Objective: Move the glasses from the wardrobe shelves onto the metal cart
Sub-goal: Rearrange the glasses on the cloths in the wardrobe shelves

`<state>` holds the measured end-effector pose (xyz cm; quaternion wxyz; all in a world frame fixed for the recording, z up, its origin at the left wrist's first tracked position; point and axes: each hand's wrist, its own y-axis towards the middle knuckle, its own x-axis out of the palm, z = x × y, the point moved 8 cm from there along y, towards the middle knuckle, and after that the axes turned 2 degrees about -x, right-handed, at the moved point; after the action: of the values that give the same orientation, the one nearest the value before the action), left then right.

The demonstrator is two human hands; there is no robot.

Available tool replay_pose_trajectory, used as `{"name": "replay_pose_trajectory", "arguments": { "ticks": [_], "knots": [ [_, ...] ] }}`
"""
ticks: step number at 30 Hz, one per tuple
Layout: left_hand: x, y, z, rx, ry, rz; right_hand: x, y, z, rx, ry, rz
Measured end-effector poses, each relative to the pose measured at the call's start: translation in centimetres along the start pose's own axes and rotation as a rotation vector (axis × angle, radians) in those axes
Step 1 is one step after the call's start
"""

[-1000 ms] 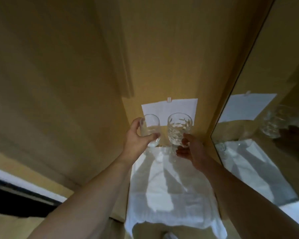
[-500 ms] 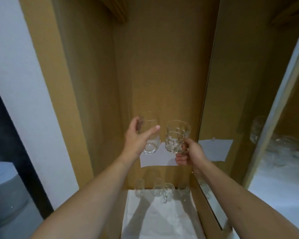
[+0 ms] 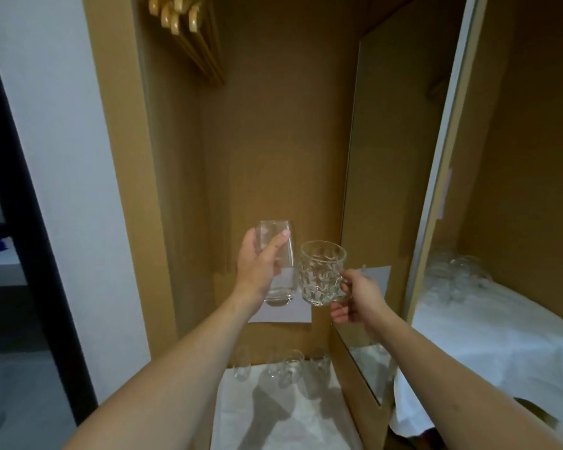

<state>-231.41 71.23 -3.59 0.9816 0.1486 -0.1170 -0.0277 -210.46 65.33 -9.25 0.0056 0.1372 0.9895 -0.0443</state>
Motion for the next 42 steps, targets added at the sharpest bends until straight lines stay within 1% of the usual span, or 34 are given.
{"name": "replay_pose_trajectory", "arguments": {
  "ticks": [4, 7, 14, 20, 26, 32, 35, 42],
  "knots": [
    [1.9, -0.9, 0.2, 0.01, 0.018, -0.019, -2.2, -1.2, -0.1, -0.012, 0.011, 0.001],
    [3.7, -2.0, 0.2, 0.03, 0.059, -0.001, -4.4, -1.9, -0.1, -0.012, 0.003, 0.007],
    [9.5, -5.3, -0.4, 0.04, 0.123, 0.015, -12.3, -3.6, 0.8, -0.021, -0.079, 0.03],
    [16.3, -8.8, -1.7, 0.011, 0.089, -0.013, -19.5, -5.1, 2.3, 0.019, -0.058, 0.011],
    [23.7, -10.9, -3.1, 0.004, 0.079, -0.067, -26.8, -6.7, 2.3, 0.019, -0.066, 0.033],
    [31.6, -13.0, -4.9, -0.036, 0.044, -0.156, -35.0, -7.7, 2.2, -0.011, -0.129, 0.135],
    [34.5, -13.8, -6.7, -0.074, 0.043, -0.188, -38.3, -7.6, 3.3, 0.013, -0.104, 0.168],
    [39.5, -13.5, -11.6, -0.172, 0.182, -0.204, -43.7, -6.4, 7.5, 0.159, -0.006, 0.228]
  ]
}}
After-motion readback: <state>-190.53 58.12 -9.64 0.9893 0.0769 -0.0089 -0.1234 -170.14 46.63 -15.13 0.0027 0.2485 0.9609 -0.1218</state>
